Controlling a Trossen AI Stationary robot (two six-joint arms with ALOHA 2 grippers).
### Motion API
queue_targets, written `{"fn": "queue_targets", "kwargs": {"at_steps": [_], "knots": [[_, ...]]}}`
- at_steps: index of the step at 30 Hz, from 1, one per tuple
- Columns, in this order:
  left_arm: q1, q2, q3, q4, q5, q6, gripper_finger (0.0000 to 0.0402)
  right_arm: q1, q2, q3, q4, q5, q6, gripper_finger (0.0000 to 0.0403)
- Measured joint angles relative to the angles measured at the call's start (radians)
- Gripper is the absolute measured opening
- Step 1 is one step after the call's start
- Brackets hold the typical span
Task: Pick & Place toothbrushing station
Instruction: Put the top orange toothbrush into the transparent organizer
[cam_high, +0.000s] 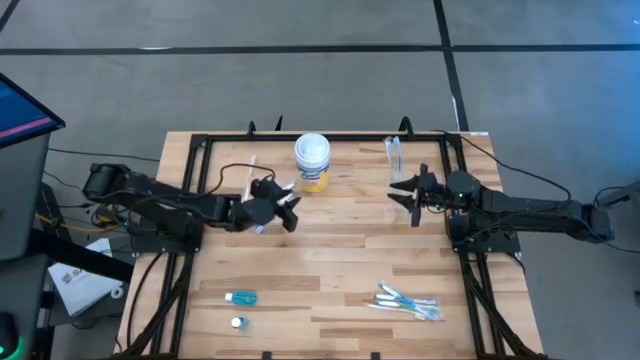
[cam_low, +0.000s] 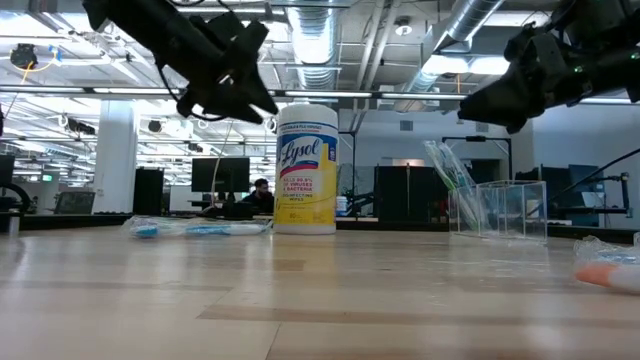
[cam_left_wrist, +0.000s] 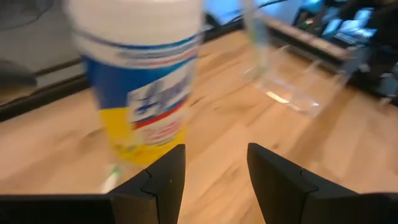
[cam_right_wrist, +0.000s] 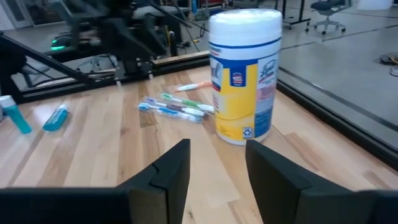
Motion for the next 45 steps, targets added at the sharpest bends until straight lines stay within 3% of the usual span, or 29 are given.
{"fn": "queue_targets", "kwargs": {"at_steps": [9, 24, 39, 45], "knots": [[0.107, -0.034, 0.0, -0.245, 0.044, -0.151, 0.0166, 0.034, 0.0, 0.0, 0.013, 0.0, -0.011, 0.0136], [0.269, -0.033, 0.0, -0.538, 0.147, -0.269, 0.0166, 0.034, 0.0, 0.0, 0.014, 0.0, -0.011, 0.0133], [0.419, -0.033, -0.109, -0.571, 0.261, -0.294, 0.0166, 0.034, 0.0, 0.0, 0.017, 0.0, -0.011, 0.0134], [0.425, -0.033, -0.155, -0.552, 0.296, -0.294, 0.0166, 0.034, 0.0, 0.0, 0.017, 0.0, -0.011, 0.0131]]}}
